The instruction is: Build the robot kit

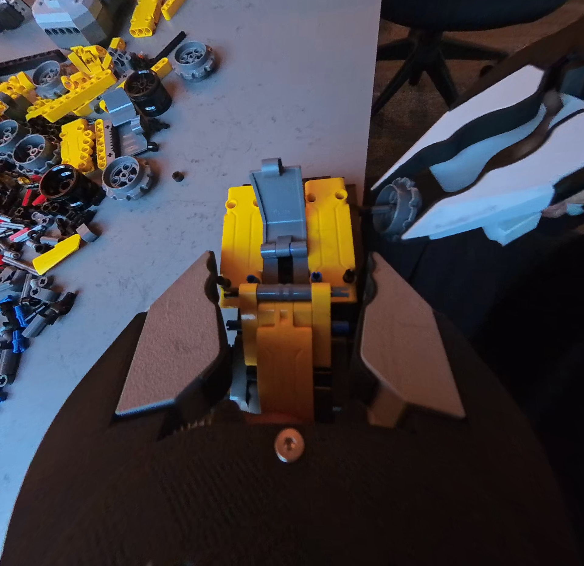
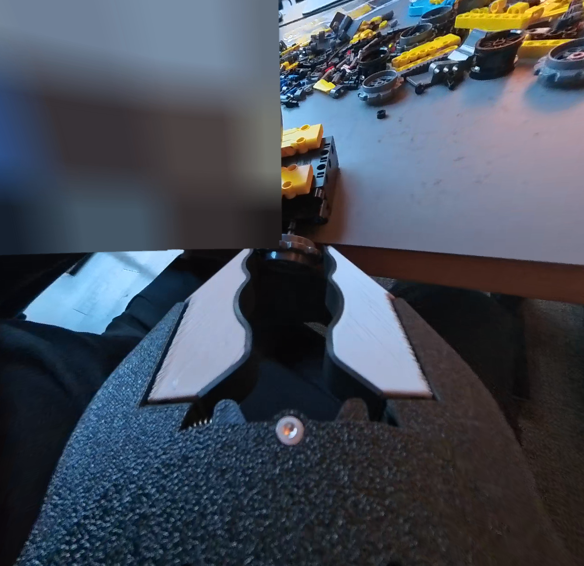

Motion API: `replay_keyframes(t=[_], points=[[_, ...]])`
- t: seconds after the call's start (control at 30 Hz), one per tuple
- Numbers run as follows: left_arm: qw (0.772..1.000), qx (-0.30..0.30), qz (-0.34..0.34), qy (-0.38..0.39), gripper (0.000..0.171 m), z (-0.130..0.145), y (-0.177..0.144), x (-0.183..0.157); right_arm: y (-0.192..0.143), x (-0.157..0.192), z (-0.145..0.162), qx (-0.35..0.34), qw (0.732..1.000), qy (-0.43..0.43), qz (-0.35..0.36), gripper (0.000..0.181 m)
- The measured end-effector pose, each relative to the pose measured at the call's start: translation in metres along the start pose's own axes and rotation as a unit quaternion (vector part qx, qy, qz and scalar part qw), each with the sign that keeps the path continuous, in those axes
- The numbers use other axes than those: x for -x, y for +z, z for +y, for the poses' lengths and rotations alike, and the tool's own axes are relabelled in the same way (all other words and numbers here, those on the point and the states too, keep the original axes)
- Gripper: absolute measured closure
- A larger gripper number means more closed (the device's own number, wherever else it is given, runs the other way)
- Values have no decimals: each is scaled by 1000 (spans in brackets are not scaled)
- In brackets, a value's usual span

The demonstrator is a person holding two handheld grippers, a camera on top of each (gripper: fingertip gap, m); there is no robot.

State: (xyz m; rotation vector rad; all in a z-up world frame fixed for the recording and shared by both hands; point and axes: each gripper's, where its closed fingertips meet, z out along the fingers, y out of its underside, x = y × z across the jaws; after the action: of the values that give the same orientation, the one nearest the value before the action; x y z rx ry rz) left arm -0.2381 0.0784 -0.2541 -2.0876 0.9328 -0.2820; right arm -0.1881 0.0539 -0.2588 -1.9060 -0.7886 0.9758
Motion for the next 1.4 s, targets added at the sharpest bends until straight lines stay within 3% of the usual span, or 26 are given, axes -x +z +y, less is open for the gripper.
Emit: replay_keyframes(t=[0.43, 0.7, 0.8, 1.03, 1.13, 1.17, 1.27, 1.4], points=[[1000, -7, -11, -4, 79, -1, -2, 2, -10, 0, -2, 6, 996, -75, 50, 140], [996, -82, -29, -4, 80, -16, -19, 9, -21, 5, -15, -24, 994, -93, 52, 140], [998, -42, -48, 1, 83, -6, -12, 16, -18, 7, -17, -25, 994, -95, 47, 140], [998, -25, -52, 6, 85, -8, -11, 20, -17, 9, -23, -31, 993, -104, 47, 140], [995, -74, -67, 1, 83, -21, -31, 18, -19, 10, -24, -34, 993, -106, 44, 140], [992, -105, -64, 8, 85, -29, -42, 14, -20, 13, -25, -37, 993, -106, 37, 140], [980, -178, -8, 92, 120, -44, -62, -26, -24, 27, -32, -58, 993, -106, 1, 140], [959, -188, -22, 211, 124, -38, -53, -64, -31, 48, -40, -78, 989, -114, -47, 140]])
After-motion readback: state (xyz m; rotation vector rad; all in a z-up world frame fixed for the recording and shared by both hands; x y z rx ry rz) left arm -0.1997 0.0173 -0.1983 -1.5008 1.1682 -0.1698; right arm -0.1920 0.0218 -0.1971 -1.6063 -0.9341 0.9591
